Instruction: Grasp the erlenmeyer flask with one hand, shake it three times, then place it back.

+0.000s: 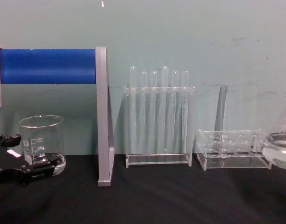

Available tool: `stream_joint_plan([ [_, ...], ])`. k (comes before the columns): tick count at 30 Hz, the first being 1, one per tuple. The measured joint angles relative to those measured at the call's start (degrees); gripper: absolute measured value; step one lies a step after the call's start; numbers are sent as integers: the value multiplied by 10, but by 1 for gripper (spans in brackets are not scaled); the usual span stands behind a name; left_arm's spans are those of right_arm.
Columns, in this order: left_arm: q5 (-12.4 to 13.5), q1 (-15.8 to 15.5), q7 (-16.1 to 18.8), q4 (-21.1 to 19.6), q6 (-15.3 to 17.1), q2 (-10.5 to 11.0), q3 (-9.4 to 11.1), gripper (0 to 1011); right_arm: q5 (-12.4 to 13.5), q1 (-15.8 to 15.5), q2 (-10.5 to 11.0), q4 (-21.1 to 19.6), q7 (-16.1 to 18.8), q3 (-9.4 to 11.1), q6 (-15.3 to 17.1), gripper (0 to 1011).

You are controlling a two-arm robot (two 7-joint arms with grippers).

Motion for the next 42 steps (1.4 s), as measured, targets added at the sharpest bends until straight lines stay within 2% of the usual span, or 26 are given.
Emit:
stream_joint_plan([
  [4, 0, 0, 0, 0, 0, 0, 0, 1001, -4, -11, -1, -7, -3, 15, 3, 456],
  [7, 0, 0, 0, 0, 0, 0, 0, 1001, -6, -13, -2, -8, -1, 19, 4, 456],
  [11, 0, 0, 0, 0, 0, 0, 0, 1001, -9, -9, -7, -5, 11, 17, 6, 456],
  [14, 0, 0, 0, 0, 0, 0, 0, 1001, -10, 0, -11, 2, 27, 8, 7, 456],
  [18, 0, 0, 0, 0, 0, 0, 0, 1001, -10, 19, -17, 14, 56, -17, 7, 456],
  [19, 0, 0, 0, 0, 0, 0, 0, 1001, -10, 26, -19, 19, 67, -28, 7, 456],
  [20, 0, 0, 0, 0, 0, 0, 0, 1001, -10, 26, -19, 19, 67, -28, 7, 456],
  [24, 0, 0, 0, 0, 0, 0, 0, 1001, -8, 49, -26, 33, 100, -63, 7, 456],
  [30, 0, 0, 0, 0, 0, 0, 0, 1001, 0, 76, -32, 51, 133, -104, 7, 456],
  [37, 0, 0, 0, 0, 0, 0, 0, 1001, 7, 93, -34, 63, 147, -128, 5, 456],
  [42, 0, 0, 0, 0, 0, 0, 0, 1001, 10, 99, -31, 66, 148, -137, 3, 456],
])
